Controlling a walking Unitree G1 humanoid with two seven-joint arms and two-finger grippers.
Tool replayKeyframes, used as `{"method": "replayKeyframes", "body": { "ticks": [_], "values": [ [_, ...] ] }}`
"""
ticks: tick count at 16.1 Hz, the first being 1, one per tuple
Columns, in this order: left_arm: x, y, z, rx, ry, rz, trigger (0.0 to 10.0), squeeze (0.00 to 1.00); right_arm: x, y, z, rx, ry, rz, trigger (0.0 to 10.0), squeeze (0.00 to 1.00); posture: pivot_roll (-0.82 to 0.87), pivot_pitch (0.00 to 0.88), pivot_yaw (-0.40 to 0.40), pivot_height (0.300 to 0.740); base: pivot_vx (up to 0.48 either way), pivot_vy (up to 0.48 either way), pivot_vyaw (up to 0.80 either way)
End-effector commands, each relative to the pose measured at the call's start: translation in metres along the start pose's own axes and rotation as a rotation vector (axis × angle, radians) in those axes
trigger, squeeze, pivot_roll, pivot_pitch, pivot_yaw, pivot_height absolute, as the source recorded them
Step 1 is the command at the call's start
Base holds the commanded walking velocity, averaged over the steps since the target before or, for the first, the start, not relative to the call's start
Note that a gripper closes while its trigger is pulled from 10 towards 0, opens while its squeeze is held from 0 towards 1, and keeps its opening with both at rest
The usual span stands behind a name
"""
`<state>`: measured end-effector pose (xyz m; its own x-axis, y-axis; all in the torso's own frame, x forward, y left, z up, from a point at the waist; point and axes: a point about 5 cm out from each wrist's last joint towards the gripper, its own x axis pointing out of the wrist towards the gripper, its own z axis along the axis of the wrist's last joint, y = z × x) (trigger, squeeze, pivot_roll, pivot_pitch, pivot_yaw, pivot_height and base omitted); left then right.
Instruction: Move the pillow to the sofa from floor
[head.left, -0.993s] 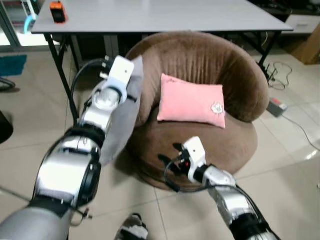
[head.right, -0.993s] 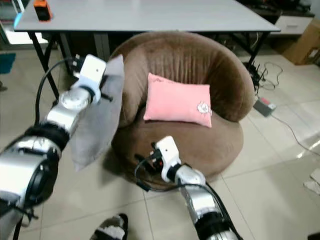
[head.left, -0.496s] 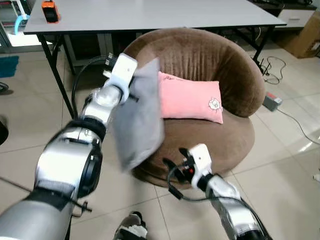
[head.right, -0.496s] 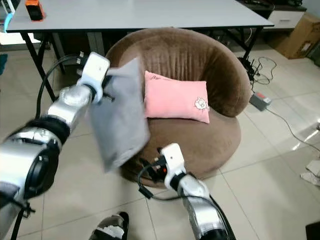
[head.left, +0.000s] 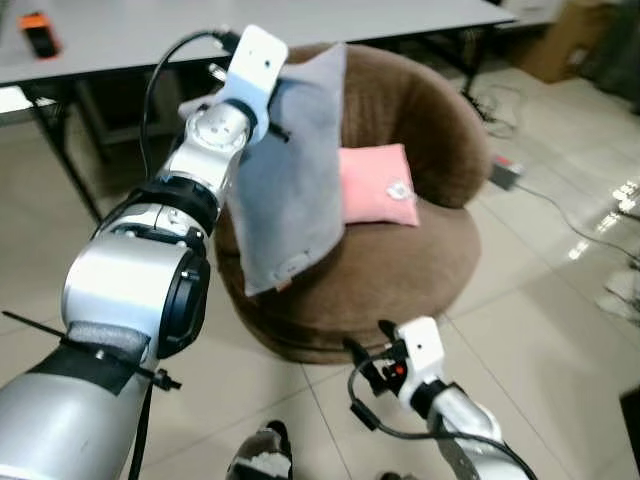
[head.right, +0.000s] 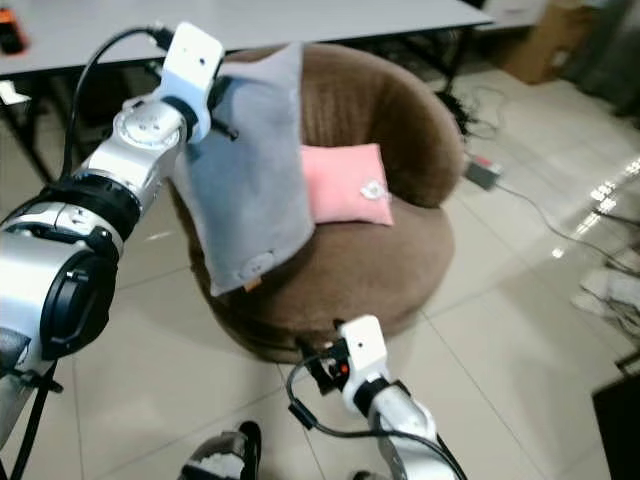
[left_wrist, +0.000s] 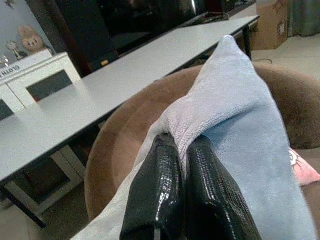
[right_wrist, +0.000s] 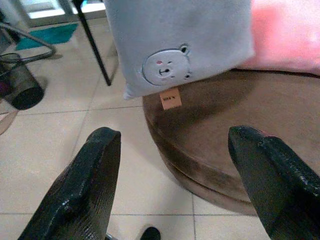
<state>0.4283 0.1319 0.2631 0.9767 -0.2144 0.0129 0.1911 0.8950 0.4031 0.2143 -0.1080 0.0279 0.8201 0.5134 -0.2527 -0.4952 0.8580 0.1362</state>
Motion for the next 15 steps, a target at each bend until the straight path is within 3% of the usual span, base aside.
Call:
{"method": "replayKeyframes", "body": {
  "ticks": [1,7,15],
  "values": [
    [0.001,0.008,0.011,-0.003,-0.026,0.041,0.0,0.0,-0.004,-0.002,0.001,-0.001,0.007,-0.027,10.0,0.0,-0.06,0.093,0.025,0.74,0.0,0.0,0.0],
    [0.001,0.001,0.002,0.028,0.017,0.036,0.0,0.0,-0.008,0.009,-0.001,0.002,0.028,-0.006,10.0,0.0,-0.07,0.101,0.03,0.74,0.458,0.0,0.0],
    [0.002,-0.009,0.0,0.043,0.018,-0.011,0.0,0.0,-0.013,0.011,0.001,0.003,0.037,-0.003,10.0,0.0,-0.08,0.121,0.028,0.74,0.465,0.0,0.0]
  ]
}}
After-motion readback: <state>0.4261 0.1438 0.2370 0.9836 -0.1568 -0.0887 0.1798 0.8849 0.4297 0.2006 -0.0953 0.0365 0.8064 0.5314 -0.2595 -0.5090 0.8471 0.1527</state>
